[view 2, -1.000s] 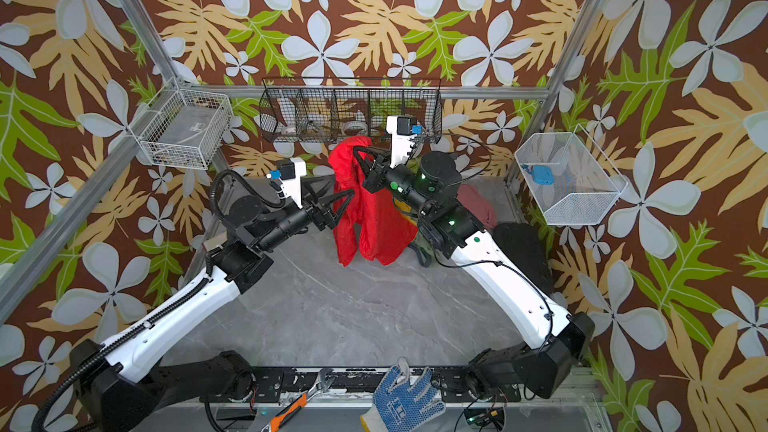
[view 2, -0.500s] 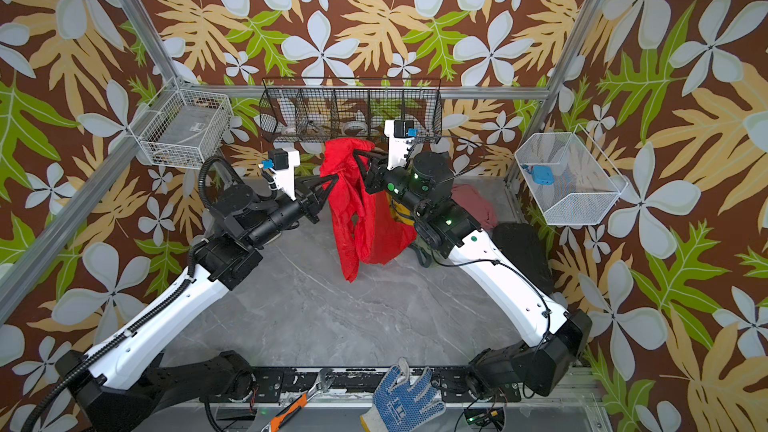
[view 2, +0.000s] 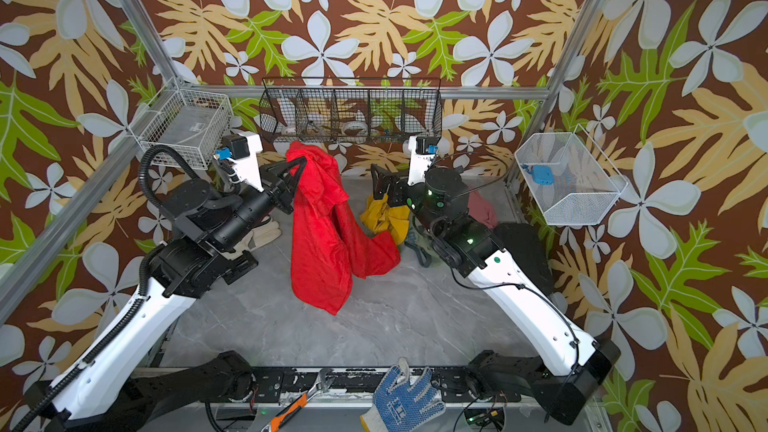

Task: Pick out a specific cloth from the pile
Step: 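Grasp the hanging red cloth with the left gripper and release it from the right, then carry the red cloth with the left gripper toward the glove and lower it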

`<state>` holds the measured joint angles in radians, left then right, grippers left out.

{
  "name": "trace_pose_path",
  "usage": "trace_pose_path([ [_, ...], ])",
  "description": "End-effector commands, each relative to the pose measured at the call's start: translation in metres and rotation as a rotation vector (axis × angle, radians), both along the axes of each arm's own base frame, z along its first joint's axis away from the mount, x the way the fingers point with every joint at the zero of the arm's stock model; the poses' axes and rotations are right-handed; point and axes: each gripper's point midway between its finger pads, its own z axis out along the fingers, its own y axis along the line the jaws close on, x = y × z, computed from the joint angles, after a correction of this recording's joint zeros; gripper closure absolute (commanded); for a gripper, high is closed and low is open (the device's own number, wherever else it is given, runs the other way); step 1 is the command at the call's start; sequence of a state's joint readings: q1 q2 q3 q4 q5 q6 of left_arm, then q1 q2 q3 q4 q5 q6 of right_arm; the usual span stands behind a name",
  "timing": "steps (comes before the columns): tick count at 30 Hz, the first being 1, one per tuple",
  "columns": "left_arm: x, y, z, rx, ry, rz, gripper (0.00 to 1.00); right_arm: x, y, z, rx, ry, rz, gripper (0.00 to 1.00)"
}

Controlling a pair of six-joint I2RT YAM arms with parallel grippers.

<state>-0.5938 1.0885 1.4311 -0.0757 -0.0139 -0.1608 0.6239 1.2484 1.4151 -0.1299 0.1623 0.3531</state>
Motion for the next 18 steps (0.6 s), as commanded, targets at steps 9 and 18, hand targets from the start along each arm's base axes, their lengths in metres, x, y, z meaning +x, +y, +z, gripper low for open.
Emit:
trace_pose_path([
  [9,-0.008,0.055,0.035,0.063,-0.074,0.264,1.00,-0.002,-0.049,-0.040,-0.091,0.064,-0.173,0.00],
  [18,-0.024,0.065,0.037,0.044,-0.045,0.251,1.00,-0.005,-0.049,-0.054,-0.108,0.094,-0.164,0.02],
])
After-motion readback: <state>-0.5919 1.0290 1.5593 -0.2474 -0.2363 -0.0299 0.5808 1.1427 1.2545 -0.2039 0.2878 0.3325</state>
